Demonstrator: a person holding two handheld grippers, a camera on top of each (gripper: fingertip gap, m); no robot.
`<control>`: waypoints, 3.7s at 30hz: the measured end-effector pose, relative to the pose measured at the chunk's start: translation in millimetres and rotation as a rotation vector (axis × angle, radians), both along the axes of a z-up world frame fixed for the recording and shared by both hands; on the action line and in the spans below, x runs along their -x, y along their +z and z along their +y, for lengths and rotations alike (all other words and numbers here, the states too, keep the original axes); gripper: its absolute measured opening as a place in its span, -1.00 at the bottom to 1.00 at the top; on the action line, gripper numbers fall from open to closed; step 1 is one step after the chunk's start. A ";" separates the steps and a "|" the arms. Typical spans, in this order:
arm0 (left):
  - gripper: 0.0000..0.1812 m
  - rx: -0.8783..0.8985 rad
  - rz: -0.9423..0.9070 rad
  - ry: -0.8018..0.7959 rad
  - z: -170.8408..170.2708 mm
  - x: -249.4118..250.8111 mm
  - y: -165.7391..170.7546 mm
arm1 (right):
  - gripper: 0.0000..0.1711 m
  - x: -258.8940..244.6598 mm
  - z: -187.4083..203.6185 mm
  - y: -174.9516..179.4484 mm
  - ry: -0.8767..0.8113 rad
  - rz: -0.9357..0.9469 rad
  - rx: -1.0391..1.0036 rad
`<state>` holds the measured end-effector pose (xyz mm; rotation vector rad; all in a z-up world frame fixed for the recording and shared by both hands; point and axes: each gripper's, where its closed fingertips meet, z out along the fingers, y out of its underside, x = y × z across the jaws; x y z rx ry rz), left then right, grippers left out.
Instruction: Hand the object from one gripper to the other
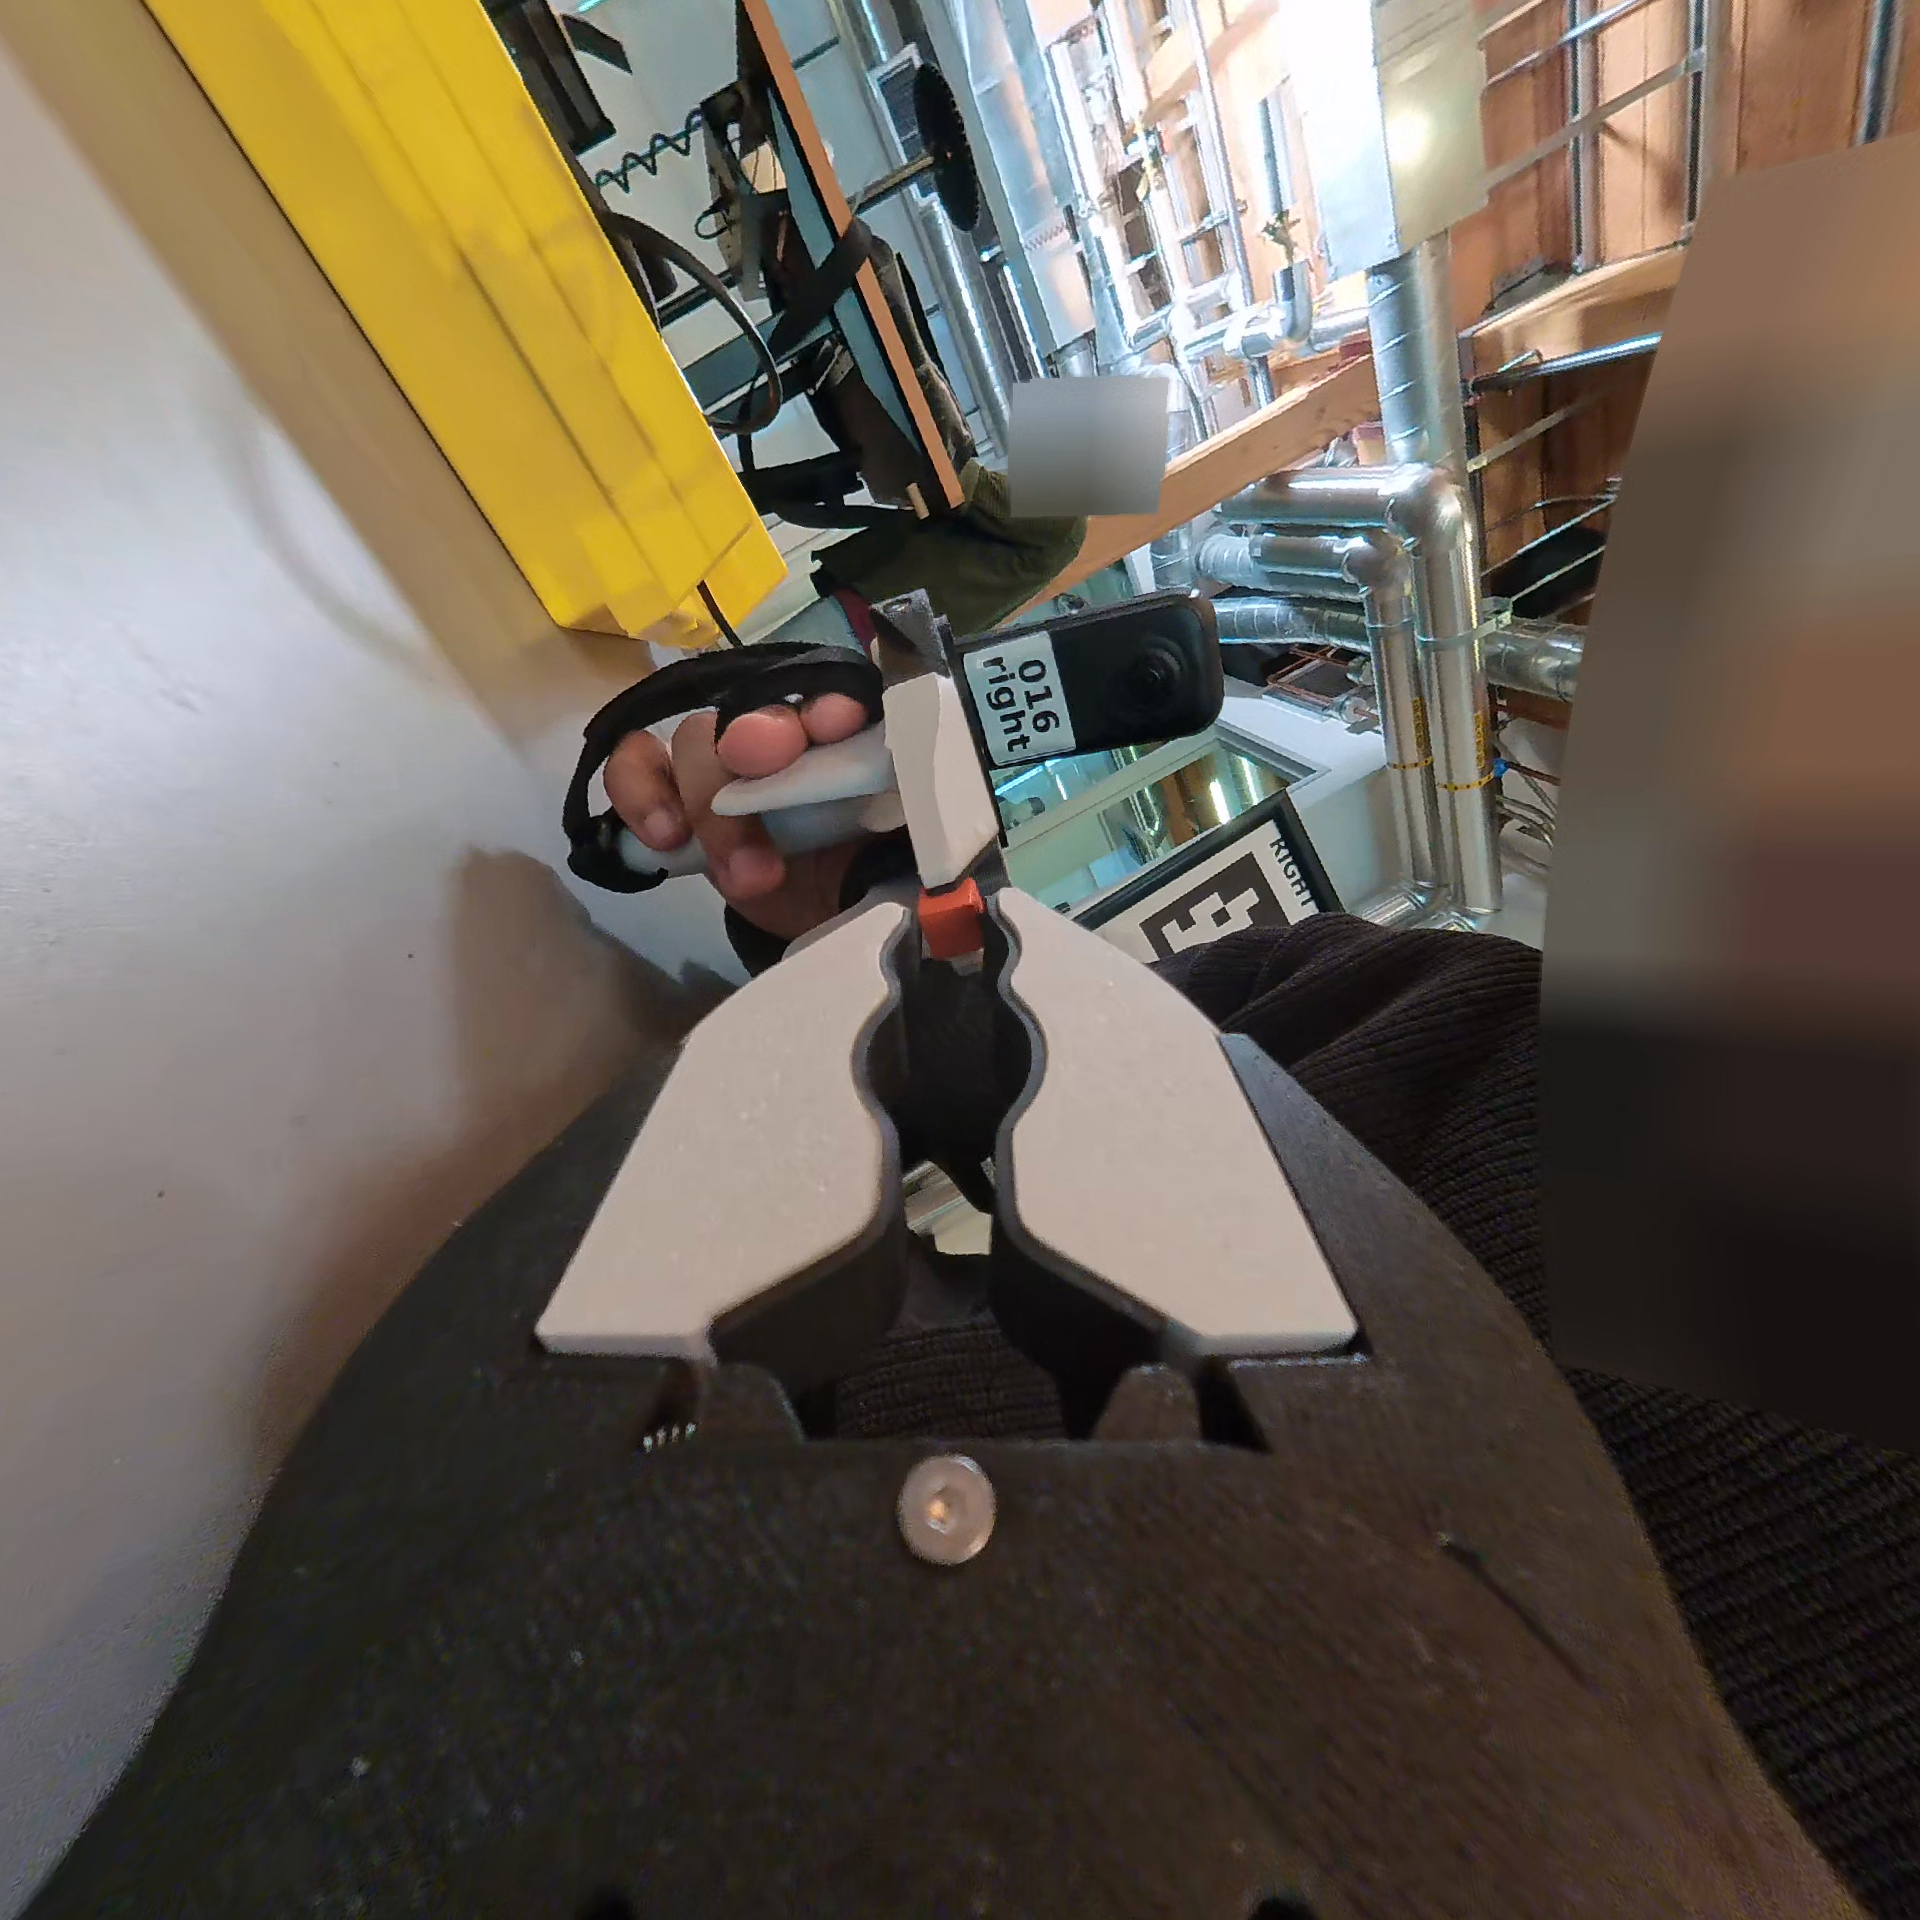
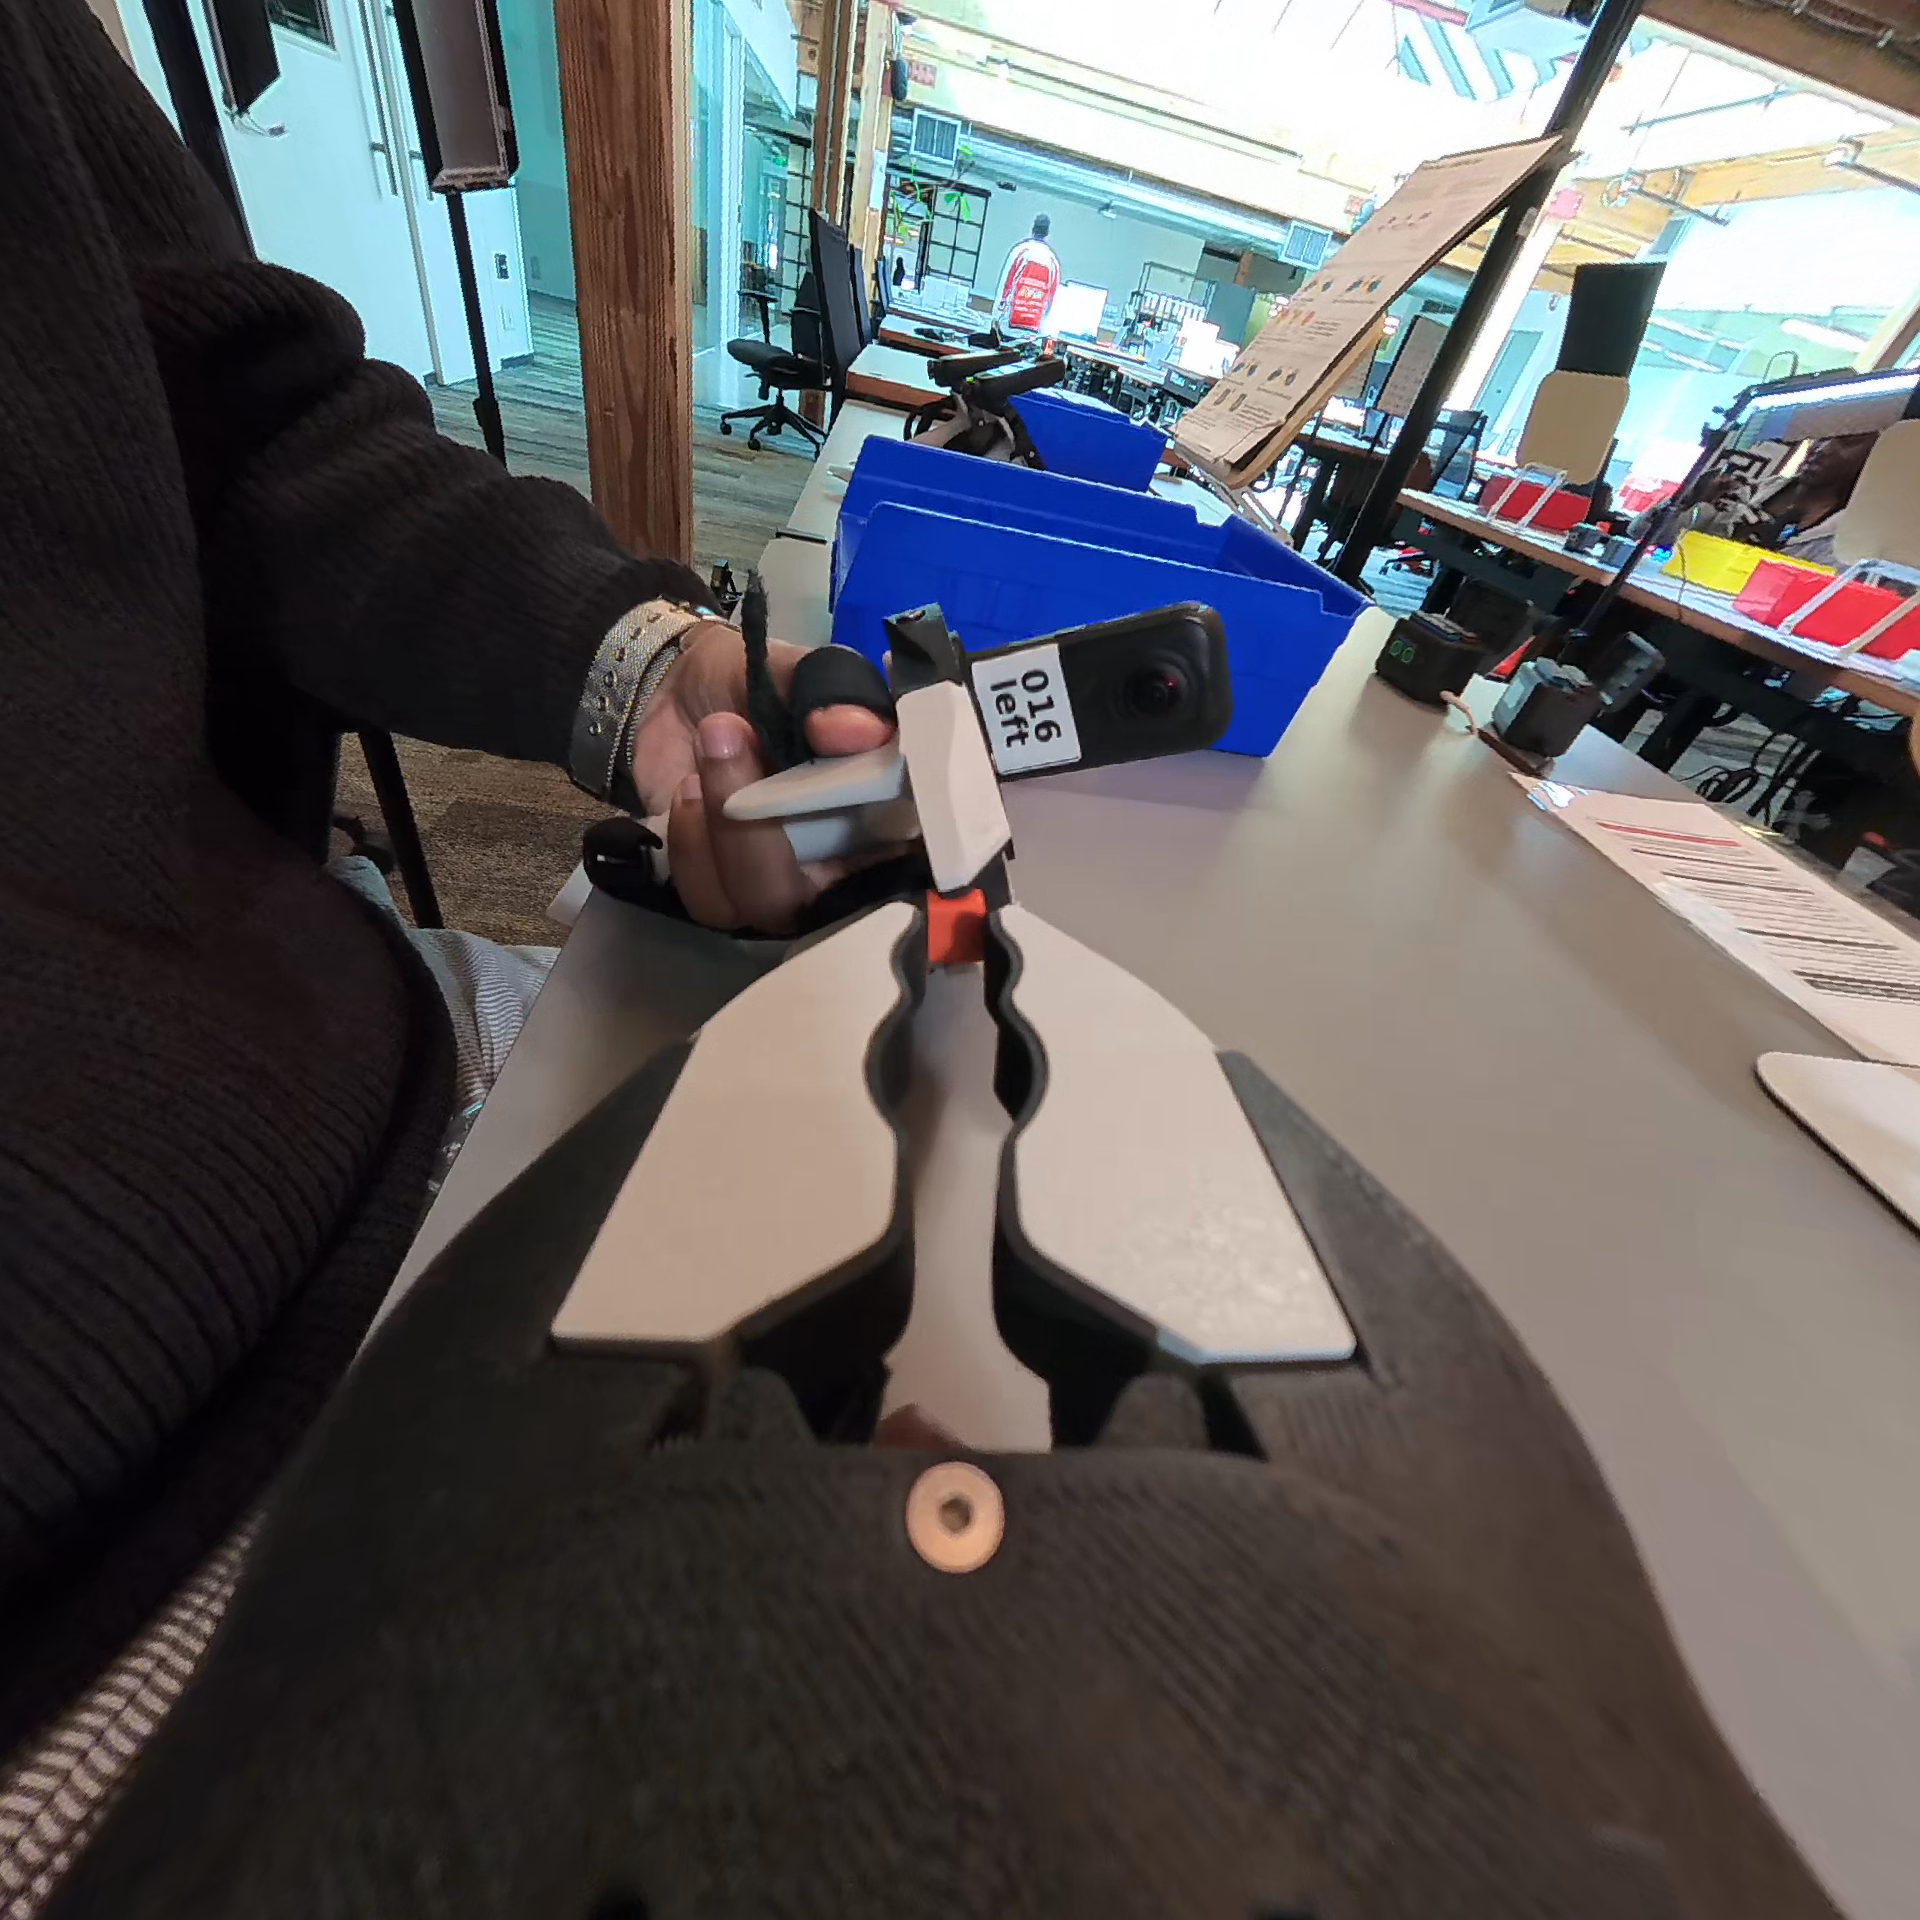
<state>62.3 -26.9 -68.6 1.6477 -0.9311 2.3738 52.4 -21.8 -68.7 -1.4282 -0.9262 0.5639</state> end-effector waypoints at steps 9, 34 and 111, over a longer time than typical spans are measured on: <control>-0.75 -0.020 0.023 0.087 12.7 -3.1 -3.6 | -0.88 -8.5 5.9 1.3 -0.061 0.006 0.015; -0.78 -0.610 0.254 0.225 17.7 -9.5 -46.6 | -0.88 -12.4 20.2 -46.9 -0.326 -0.642 -0.054; -0.70 -0.693 -0.189 0.359 14.2 1.1 18.6 | -0.89 -19.2 7.3 34.5 0.017 0.602 0.390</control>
